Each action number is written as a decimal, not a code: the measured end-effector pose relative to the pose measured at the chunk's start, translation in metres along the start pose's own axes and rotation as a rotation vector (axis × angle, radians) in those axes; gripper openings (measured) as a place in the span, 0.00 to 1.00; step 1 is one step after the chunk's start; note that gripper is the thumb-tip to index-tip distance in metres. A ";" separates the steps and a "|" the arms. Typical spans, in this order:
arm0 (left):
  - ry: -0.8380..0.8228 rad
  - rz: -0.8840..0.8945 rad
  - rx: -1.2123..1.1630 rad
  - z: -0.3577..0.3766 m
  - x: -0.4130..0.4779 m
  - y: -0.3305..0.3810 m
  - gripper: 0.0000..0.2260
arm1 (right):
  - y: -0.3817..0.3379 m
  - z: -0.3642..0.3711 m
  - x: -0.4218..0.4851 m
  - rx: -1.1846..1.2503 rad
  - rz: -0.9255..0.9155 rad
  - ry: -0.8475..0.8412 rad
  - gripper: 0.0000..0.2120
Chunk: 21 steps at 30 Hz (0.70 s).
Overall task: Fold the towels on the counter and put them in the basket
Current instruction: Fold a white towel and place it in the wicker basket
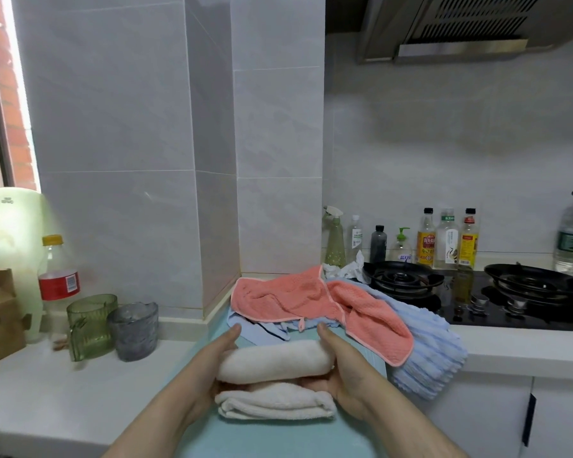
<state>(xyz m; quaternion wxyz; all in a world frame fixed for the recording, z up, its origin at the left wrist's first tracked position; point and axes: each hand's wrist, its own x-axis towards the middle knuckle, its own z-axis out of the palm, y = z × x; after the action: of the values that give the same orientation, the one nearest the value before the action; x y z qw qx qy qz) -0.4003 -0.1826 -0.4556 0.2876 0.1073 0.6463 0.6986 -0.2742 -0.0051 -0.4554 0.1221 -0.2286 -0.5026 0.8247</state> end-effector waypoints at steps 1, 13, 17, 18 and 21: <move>0.012 0.027 0.065 0.000 -0.001 -0.003 0.14 | 0.002 0.000 0.002 -0.055 -0.019 0.009 0.10; 0.000 0.179 0.428 -0.024 -0.001 -0.021 0.15 | 0.009 -0.019 -0.003 -0.588 -0.118 -0.041 0.19; -0.007 0.203 0.539 -0.024 -0.005 -0.022 0.15 | 0.015 -0.023 -0.006 -0.819 -0.224 -0.060 0.19; -0.010 0.206 0.560 -0.024 -0.006 -0.022 0.15 | 0.017 -0.024 -0.008 -0.852 -0.249 -0.066 0.18; -0.014 0.247 0.644 -0.022 -0.008 -0.022 0.13 | 0.016 -0.032 -0.013 -0.899 -0.311 -0.094 0.15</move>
<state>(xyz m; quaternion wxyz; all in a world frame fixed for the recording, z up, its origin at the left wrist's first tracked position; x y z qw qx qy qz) -0.3992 -0.2058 -0.4783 0.1565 0.2749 0.8139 0.4873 -0.2467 0.0066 -0.4792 0.1102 -0.1432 -0.8429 0.5069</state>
